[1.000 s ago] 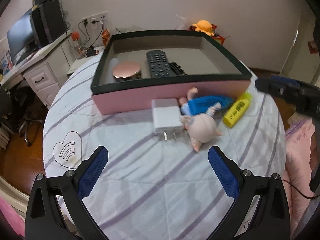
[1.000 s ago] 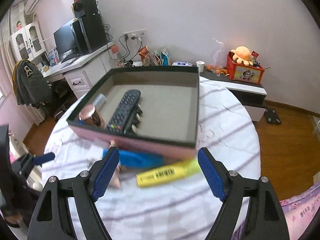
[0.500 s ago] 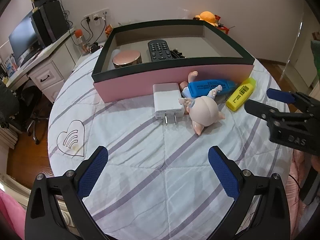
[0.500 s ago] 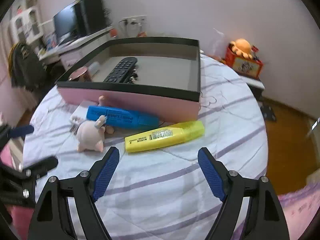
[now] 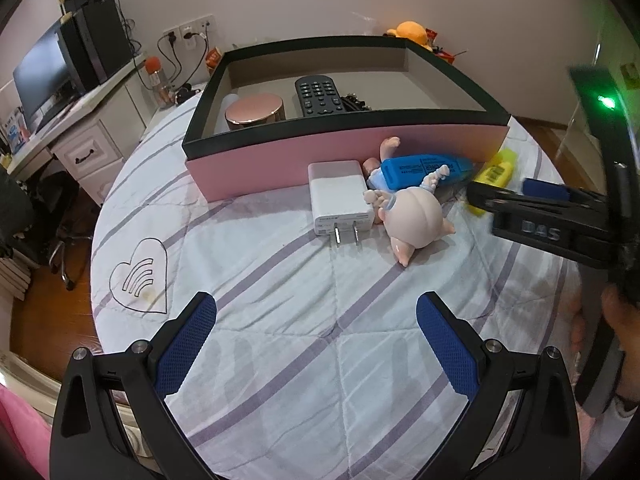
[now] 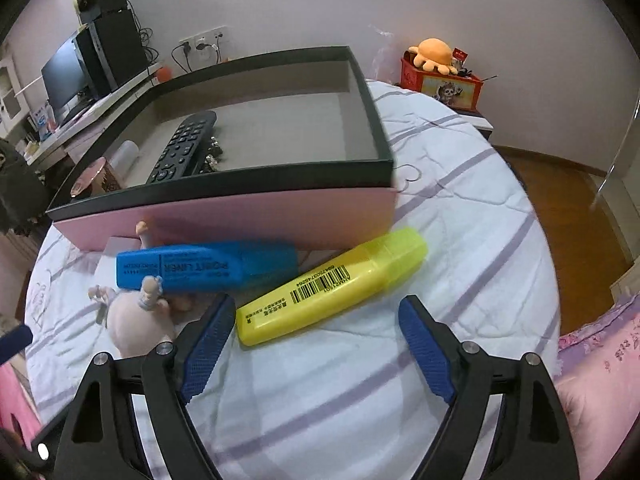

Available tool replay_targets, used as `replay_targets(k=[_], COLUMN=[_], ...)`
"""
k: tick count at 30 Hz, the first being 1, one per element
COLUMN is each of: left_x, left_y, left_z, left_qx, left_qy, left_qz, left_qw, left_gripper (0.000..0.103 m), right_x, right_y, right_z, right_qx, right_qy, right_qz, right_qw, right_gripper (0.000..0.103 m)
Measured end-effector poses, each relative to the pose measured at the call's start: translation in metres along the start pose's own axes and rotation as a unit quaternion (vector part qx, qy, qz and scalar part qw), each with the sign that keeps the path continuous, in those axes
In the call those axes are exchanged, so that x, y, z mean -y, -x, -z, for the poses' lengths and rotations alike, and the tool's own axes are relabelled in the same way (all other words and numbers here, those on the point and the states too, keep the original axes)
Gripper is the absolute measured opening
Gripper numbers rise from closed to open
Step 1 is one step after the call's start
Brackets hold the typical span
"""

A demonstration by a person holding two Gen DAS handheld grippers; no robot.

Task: Organize rigid objects
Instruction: 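Reach the right gripper to the yellow highlighter and grasp it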

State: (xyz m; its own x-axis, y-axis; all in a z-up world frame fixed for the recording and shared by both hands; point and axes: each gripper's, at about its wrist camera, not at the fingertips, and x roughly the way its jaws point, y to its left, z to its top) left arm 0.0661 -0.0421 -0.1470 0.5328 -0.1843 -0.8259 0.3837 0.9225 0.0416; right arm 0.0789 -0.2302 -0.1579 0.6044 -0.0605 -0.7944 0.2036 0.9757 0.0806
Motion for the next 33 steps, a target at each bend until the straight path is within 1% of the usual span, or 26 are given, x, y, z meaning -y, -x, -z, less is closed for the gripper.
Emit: replay_targets(k=[4,8,11,14,18,21,22,25,27,28,29,32,33], left_x=[0.000,0.007,0.015,0.026,0.040,0.053,0.059,0.070,0.073,0.074,0.076,0.083,0.086], left_y=[0.000,-0.002,0.004,0.007,0.008,0.010,0.011,0.009,0.008,0.007,0.007,0.007,0.008], left_z=[-0.003,-0.009,-0.013,-0.020,-0.028,-0.032,-0.034,-0.036,-0.037,-0.039,-0.042,-0.047,-0.050], left_qx=[0.009,0.013,0.027,0.036,0.042,0.047,0.049,0.048,0.047,0.048,0.049,0.051,0.054], left_qy=[0.012,0.014,0.013,0.001,-0.014,-0.026,-0.035,-0.049,-0.047,-0.043,-0.042,-0.048,-0.048], left_qz=[0.013,0.009,0.006,0.008,-0.002,-0.007,-0.004,-0.008,-0.006,-0.007,-0.010,-0.021,-0.019], left_qw=[0.9998,0.9998,0.9995,0.9993,0.9990,0.9985,0.9982,0.9976,0.9978,0.9979,0.9979,0.9973,0.9972], left_gripper=[0.101,0.101,0.101,0.101,0.101,0.101,0.101,0.101,0.101,0.101,0.101,0.101,0.101], right_x=[0.027,0.050,0.058,0.054,0.046,0.047,0.050,0.069,0.080,0.084,0.086,0.085,0.085], right_y=[0.013,0.020,0.019,0.017,0.010,-0.002,-0.001,0.005,0.007,0.008,0.008,0.009,0.008], right_z=[0.005,0.006,0.002,-0.006,-0.010,-0.011,-0.008,-0.005,-0.006,-0.007,-0.008,-0.012,-0.015], right_qx=[0.002,0.006,0.008,0.012,0.009,-0.003,-0.003,-0.001,0.000,0.003,0.007,0.014,0.010], right_qy=[-0.008,-0.025,-0.036,-0.042,-0.039,-0.029,-0.026,-0.040,-0.045,-0.047,-0.046,-0.039,-0.033], right_qz=[0.031,0.045,0.035,0.010,0.002,0.029,0.032,0.029,0.029,0.022,0.010,0.002,-0.002], right_qw=[0.999,0.999,0.999,0.999,0.999,0.999,0.999,0.999,0.999,0.999,0.999,0.999,0.999], right_gripper=[0.085,0.085,0.085,0.085,0.085,0.085,0.085,0.085,0.085,0.085,0.085,0.085,0.085])
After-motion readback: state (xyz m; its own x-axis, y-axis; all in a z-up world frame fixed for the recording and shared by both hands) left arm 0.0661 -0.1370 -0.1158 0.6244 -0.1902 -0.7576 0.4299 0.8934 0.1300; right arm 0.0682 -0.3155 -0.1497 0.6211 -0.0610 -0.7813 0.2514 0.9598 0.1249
